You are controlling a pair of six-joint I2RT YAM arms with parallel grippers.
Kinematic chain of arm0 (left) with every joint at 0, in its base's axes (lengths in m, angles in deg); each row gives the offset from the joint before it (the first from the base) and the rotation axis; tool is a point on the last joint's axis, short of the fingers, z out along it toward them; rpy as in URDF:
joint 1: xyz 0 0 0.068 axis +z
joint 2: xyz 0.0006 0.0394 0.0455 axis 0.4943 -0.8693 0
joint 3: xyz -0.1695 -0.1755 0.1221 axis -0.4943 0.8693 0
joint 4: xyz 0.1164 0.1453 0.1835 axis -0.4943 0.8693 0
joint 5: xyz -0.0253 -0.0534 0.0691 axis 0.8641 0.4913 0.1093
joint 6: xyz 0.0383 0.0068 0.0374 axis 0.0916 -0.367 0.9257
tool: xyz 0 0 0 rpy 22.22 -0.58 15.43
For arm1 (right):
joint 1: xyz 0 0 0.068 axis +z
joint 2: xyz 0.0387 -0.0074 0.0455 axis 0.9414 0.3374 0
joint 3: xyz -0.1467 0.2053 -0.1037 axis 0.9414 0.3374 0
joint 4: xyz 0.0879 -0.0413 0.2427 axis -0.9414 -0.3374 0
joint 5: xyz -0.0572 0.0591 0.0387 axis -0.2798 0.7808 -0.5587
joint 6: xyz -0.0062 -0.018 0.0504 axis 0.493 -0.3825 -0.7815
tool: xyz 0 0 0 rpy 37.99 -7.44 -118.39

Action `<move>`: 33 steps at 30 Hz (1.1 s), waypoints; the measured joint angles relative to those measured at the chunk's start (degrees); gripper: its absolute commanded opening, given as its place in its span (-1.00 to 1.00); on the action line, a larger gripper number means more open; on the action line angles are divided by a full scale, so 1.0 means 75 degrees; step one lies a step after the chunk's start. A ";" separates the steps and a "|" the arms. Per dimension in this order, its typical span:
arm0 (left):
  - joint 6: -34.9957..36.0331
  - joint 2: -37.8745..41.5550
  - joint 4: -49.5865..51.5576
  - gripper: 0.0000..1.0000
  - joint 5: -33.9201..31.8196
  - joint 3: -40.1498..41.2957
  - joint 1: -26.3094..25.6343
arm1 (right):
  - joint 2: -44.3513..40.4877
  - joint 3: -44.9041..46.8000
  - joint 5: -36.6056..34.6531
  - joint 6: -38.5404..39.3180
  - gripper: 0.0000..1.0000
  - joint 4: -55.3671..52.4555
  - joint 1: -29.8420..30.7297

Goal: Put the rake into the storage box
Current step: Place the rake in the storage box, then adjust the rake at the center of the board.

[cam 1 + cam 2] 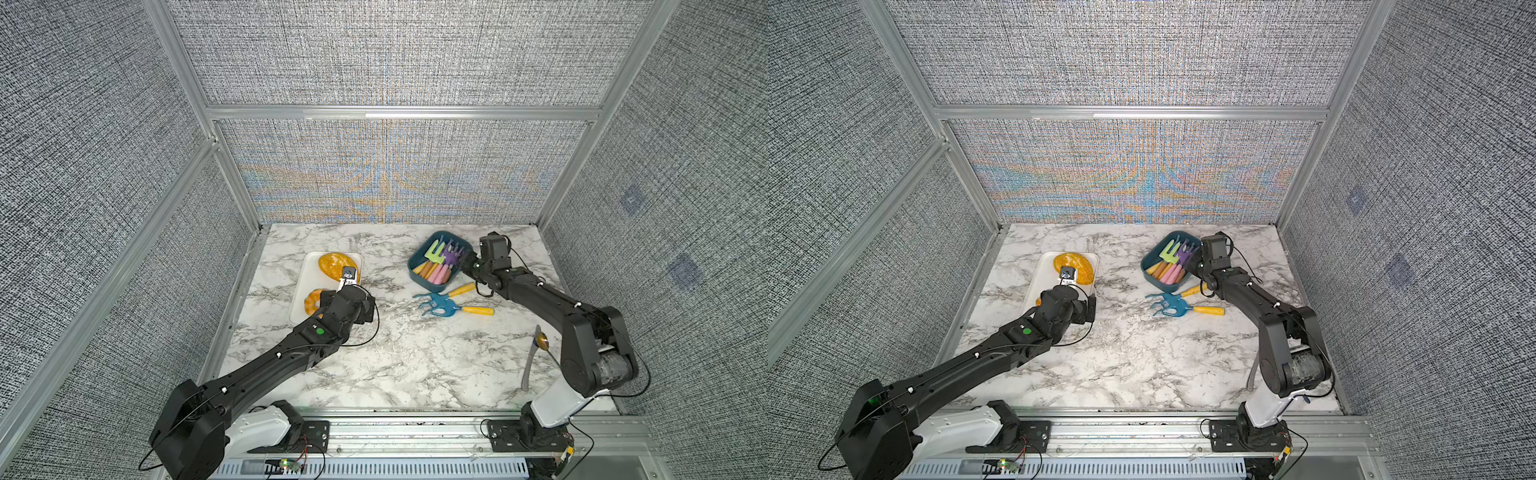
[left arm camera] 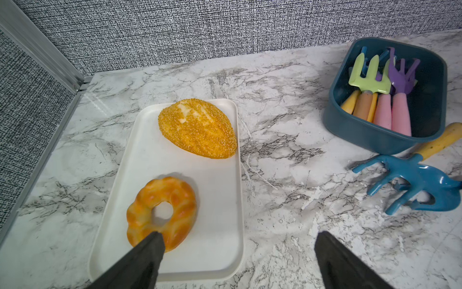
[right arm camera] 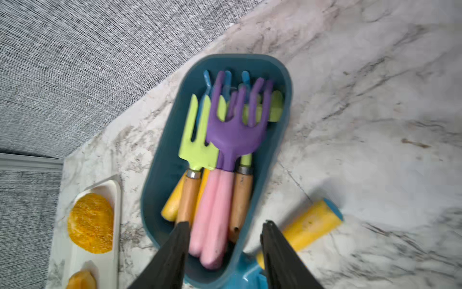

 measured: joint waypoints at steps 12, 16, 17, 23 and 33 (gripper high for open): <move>-0.0023 -0.0297 -0.0076 0.98 0.0134 -0.0067 0.0000 | 0.0694 0.0490 0.0717 0.1116 -0.05 -0.0385 -0.0603; -0.0023 -0.0309 -0.0134 0.98 0.0131 -0.0067 0.0000 | 0.0551 0.1067 0.0629 0.1186 -0.03 -0.0396 -0.0530; -0.0023 -0.0303 -0.0137 0.98 0.0131 -0.0067 0.0000 | 0.0466 0.1268 0.0618 0.1186 -0.04 -0.0405 -0.0510; -0.0023 -0.0286 -0.0140 0.98 0.0134 -0.0067 0.0000 | -0.0437 0.2585 0.0737 0.1043 -0.03 -0.0236 0.0137; -0.0026 -0.0382 -0.0143 0.98 0.0172 -0.0099 0.0000 | -0.1515 0.2920 0.1172 0.0647 -0.04 -0.0344 0.0714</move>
